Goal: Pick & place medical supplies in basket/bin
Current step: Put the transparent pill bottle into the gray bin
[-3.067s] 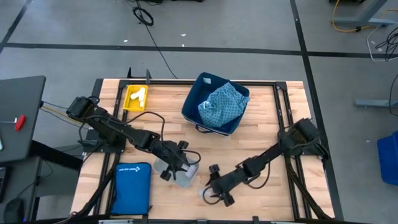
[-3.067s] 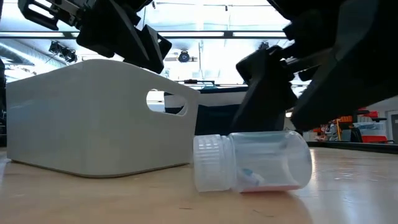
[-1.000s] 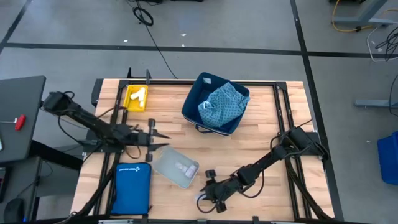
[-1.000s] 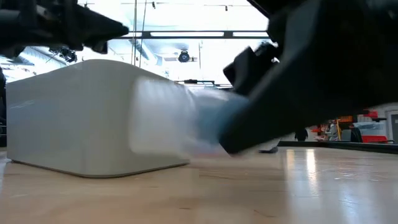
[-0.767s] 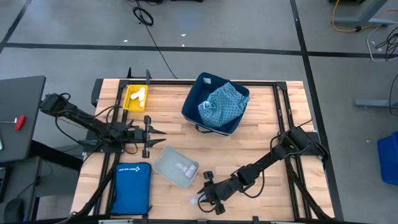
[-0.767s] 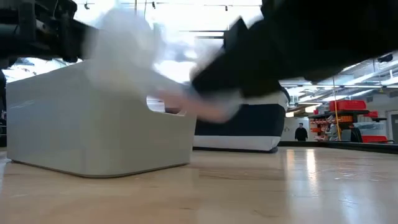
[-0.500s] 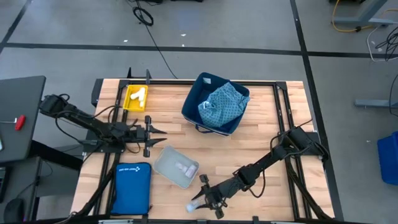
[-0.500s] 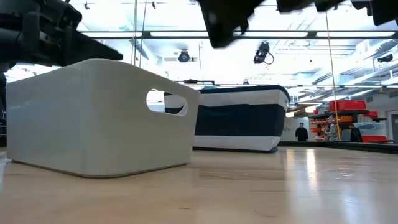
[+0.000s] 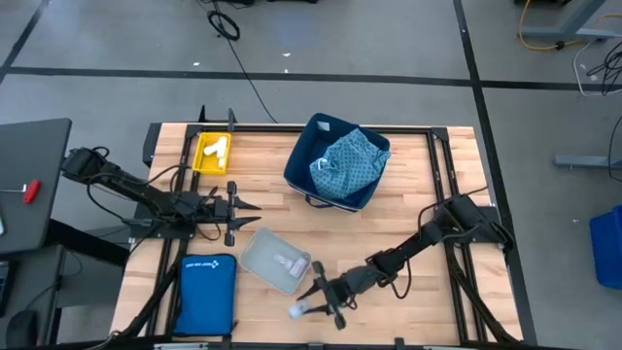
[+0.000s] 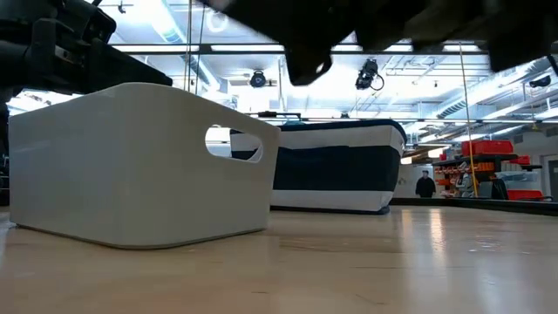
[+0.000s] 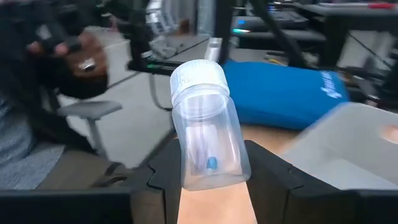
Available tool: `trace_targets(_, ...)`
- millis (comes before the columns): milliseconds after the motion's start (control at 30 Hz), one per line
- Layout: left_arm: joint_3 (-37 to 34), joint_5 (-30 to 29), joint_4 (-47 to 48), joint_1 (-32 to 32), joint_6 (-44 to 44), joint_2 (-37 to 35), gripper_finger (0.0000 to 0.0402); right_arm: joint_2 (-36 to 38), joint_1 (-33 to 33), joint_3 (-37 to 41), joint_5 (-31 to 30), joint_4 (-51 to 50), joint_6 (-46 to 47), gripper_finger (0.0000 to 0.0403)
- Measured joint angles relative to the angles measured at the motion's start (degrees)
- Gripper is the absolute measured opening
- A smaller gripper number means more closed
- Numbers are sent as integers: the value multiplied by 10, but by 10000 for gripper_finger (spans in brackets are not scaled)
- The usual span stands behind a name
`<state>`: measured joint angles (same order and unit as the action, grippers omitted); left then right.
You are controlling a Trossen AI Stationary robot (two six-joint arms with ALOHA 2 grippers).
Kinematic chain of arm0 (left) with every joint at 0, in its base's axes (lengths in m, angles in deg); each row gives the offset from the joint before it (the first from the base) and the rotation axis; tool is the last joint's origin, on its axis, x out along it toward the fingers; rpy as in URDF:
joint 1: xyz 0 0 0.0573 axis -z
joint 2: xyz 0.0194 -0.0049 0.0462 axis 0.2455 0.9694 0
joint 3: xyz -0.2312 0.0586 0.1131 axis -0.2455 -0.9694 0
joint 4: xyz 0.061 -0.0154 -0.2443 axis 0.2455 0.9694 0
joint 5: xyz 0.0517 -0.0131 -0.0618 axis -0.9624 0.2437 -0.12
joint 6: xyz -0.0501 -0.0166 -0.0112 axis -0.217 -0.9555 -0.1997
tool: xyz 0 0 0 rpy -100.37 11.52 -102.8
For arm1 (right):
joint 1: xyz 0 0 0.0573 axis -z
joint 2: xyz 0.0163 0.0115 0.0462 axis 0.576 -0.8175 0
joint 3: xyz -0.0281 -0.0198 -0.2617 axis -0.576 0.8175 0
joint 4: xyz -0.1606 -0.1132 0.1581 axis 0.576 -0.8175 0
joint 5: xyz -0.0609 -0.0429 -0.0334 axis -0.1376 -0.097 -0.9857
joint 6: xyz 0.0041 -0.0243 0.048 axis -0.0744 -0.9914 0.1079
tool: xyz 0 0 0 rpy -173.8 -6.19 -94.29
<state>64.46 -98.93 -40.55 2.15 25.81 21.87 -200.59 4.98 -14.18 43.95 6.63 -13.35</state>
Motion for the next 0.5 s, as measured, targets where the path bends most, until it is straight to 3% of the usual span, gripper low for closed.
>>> trace_targets(267,0,0,0,0,3,0,120,10,45,6,-1,-7,39,141)
trace_targets(500,0,0,4,0,7,0,120,38,82,-49,-7,-163,44,141)
